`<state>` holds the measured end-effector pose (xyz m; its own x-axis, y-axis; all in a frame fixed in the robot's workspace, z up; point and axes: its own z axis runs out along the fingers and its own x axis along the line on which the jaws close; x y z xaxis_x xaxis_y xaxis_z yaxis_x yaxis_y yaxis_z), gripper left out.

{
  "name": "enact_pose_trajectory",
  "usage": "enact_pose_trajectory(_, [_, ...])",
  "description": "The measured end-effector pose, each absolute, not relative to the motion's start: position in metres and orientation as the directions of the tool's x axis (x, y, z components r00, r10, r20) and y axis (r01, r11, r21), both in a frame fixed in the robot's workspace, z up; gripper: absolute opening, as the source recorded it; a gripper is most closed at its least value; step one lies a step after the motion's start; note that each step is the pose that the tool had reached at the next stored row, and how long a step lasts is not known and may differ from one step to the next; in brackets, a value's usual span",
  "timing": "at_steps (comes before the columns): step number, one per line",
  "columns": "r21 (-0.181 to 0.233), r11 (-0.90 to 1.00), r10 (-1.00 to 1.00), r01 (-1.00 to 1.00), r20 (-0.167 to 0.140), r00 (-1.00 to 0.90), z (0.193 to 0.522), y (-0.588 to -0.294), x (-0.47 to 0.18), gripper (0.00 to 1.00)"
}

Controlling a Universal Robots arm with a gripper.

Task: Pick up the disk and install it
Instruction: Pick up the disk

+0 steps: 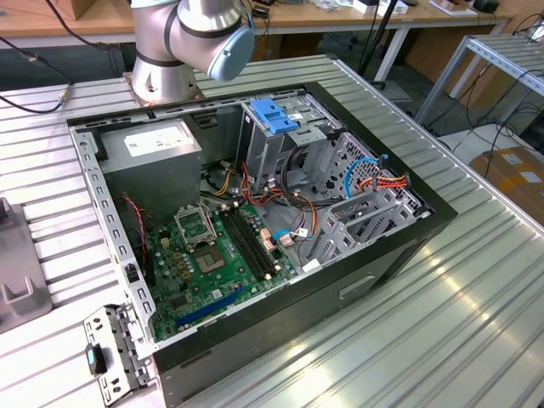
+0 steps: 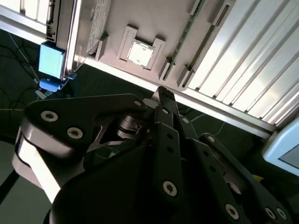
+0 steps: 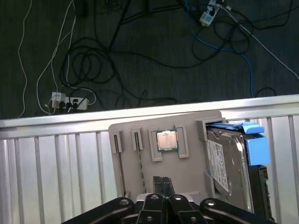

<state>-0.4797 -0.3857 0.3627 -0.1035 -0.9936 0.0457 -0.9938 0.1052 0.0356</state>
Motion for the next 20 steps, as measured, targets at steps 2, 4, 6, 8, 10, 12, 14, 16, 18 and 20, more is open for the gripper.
enact_pose_trajectory(2, [0.037, 0.123, -0.992, -0.992, 0.031, -0.121, 0.3625, -0.3857, -0.4798, 0.1])
enact_pose_trajectory(4, [0.041, 0.139, -0.99, -0.989, 0.001, -0.139, 0.3625, -0.3857, -0.4798, 0.1])
enact_pose_trajectory(6, [0.044, 0.153, -0.988, -0.987, -0.013, -0.154, 0.3624, -0.3857, -0.4798, 0.1])
enact_pose_trajectory(8, [0.044, 0.173, -0.985, -0.984, -0.016, -0.174, 0.362, -0.3856, -0.4798, 0.1])
enact_pose_trajectory(10, [0.044, 0.176, -0.984, -0.983, -0.016, -0.177, 0.3619, -0.3857, -0.4798, 0.1])
enact_pose_trajectory(12, [0.044, 0.176, -0.984, -0.983, -0.016, -0.177, 0.3619, -0.3857, -0.4798, 0.1])
enact_pose_trajectory(14, [0.044, 0.177, -0.984, -0.983, -0.016, -0.177, 0.3619, -0.3857, -0.4798, 0.1])
enact_pose_trajectory(16, [0.044, 0.177, -0.984, -0.983, -0.016, -0.178, 0.3619, -0.3857, -0.4798, 0.1])
enact_pose_trajectory(18, [0.044, 0.177, -0.984, -0.983, -0.016, -0.178, 0.3618, -0.3857, -0.4798, 0.17])
enact_pose_trajectory(20, [0.044, 0.177, -0.984, -0.983, -0.016, -0.178, 0.3619, -0.3857, -0.4798, 0.23])
